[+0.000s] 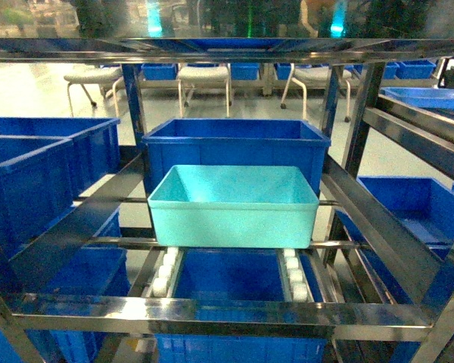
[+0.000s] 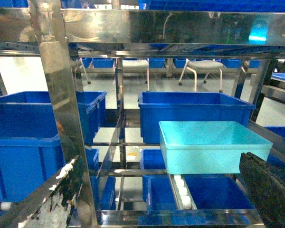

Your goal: Organize blue bins on left shelf correctly

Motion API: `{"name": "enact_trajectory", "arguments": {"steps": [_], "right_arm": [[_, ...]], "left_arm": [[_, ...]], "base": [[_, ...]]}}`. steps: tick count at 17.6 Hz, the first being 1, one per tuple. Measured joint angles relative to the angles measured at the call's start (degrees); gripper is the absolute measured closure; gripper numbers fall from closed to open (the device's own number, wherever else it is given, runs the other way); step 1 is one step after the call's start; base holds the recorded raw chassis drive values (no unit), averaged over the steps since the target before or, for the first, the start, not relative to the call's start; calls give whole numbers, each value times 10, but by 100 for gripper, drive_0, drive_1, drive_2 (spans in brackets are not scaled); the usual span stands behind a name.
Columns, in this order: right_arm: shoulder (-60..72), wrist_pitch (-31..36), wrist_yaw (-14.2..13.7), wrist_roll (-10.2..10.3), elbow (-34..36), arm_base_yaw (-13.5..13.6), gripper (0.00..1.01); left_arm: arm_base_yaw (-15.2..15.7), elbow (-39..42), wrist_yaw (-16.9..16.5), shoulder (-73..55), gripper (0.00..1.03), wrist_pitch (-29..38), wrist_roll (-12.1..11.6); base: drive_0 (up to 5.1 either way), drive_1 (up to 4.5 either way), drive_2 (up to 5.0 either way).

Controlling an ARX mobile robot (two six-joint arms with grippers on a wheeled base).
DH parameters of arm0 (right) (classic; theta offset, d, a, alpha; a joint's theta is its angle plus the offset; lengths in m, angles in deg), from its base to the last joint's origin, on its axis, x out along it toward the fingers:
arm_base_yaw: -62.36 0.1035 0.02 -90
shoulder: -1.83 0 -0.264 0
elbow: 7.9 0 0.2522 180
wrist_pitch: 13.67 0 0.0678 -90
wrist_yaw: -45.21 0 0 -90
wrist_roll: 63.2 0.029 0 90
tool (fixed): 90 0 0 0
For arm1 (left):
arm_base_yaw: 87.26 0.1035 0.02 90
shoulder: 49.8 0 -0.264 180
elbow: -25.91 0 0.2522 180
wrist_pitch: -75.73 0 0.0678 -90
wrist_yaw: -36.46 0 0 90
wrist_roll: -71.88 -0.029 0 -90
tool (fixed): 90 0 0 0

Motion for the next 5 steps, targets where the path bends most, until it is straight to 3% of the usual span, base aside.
{"name": "enact_trajectory", "arguments": {"steps": [5], "right_arm": [[0,0,0,0,0,0,3]], "left_arm": [[0,0,0,0,5,0,0]], "base": [[0,0,0]]}}
